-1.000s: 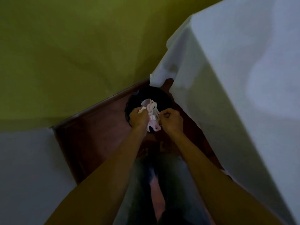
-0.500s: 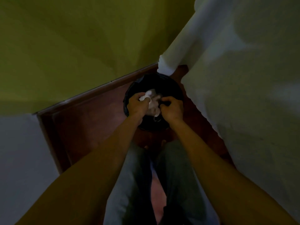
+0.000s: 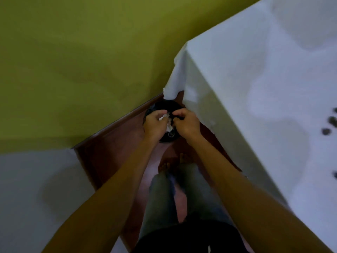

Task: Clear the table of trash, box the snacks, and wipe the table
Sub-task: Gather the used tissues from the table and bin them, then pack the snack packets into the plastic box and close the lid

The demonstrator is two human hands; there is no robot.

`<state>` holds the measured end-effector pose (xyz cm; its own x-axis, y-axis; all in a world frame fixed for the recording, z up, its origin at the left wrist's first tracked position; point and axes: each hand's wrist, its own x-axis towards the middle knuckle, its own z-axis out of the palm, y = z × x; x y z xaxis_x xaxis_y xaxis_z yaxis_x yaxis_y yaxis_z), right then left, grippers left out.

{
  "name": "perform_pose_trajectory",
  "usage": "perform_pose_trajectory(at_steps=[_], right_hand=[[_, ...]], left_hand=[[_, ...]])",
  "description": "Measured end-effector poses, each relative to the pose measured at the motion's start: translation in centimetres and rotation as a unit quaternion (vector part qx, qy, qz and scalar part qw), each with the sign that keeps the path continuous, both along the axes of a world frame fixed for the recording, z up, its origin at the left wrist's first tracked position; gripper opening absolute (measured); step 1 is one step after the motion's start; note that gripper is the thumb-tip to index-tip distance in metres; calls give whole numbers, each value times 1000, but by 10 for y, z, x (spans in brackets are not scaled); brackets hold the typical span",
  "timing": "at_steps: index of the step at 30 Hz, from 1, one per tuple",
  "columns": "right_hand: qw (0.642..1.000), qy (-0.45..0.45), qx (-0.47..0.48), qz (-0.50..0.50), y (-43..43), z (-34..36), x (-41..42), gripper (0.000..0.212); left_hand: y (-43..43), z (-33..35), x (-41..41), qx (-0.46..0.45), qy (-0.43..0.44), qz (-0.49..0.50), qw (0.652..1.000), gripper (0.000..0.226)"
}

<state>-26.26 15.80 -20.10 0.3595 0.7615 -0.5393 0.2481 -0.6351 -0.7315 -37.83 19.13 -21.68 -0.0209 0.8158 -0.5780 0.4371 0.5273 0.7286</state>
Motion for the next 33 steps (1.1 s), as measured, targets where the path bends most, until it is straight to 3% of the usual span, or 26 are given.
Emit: perform_pose_trajectory(at_steps=[10,25,33], right_hand=[[990,-17,49,-132,-93,154,64,18],[916,3,110,-387,-227,198,139,18],[878,10,121,-463,-274,204,192,17]], left_hand=[[-57,142,55,37,-54,-206,976,19],[-139,196,183,50,-87,-434,895,19],[-178,208,251,47,-108,-493,862,18]])
